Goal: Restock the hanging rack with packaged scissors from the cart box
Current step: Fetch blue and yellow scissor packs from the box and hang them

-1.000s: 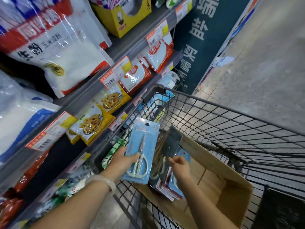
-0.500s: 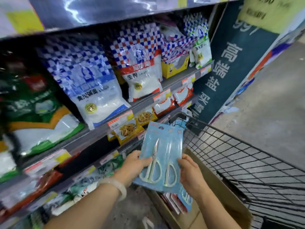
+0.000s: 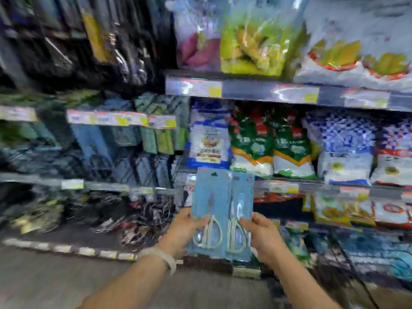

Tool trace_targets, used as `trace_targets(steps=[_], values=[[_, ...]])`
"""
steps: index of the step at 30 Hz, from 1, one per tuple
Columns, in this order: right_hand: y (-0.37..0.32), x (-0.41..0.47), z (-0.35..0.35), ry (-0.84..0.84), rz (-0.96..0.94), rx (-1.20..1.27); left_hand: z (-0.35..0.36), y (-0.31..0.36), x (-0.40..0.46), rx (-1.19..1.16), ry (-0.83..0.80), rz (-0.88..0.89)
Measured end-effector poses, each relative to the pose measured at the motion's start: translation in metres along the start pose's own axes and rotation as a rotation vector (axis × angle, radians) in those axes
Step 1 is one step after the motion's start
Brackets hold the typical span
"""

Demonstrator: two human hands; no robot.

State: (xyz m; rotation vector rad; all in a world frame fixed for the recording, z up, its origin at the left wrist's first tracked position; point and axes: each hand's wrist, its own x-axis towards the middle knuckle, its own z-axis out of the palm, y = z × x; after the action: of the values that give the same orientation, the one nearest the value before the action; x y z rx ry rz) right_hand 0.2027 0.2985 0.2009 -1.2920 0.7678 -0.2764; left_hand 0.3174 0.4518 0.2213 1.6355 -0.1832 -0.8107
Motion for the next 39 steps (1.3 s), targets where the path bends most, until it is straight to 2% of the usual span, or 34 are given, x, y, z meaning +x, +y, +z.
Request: trace_targets(steps=[5,9,16,19,28,34,39], values=[[-0.005,-0.007,0.154,-0.240,-0.038,-0.141,-0.144,-0.003,-0.055,-0.045,0.305,0.031],[-0.004,-0.018,0.250,-0.418,0.012,-0.222,-0.223,-0.013,-0.088,-0.164,0.511,0.023],[0.000,0.006,0.349,-0.497,0.004,-0.271,-0.319,-0.024,-0.082,-0.256,0.618,0.014],[-0.011,0.029,0.380,-0.489,0.019,-0.223,-0.348,-0.012,-0.058,-0.248,0.596,0.012],[-0.034,0.128,0.406,-0.267,0.062,-0.221,-0.391,0.026,0.026,-0.154,0.433,0.025],[-0.074,0.154,0.424,-0.180,-0.088,-0.259,-0.397,0.041,0.066,-0.162,0.358,0.024],[-0.088,0.174,0.439,-0.112,-0.079,-0.111,-0.400,0.044,0.093,-0.162,0.293,-0.024]])
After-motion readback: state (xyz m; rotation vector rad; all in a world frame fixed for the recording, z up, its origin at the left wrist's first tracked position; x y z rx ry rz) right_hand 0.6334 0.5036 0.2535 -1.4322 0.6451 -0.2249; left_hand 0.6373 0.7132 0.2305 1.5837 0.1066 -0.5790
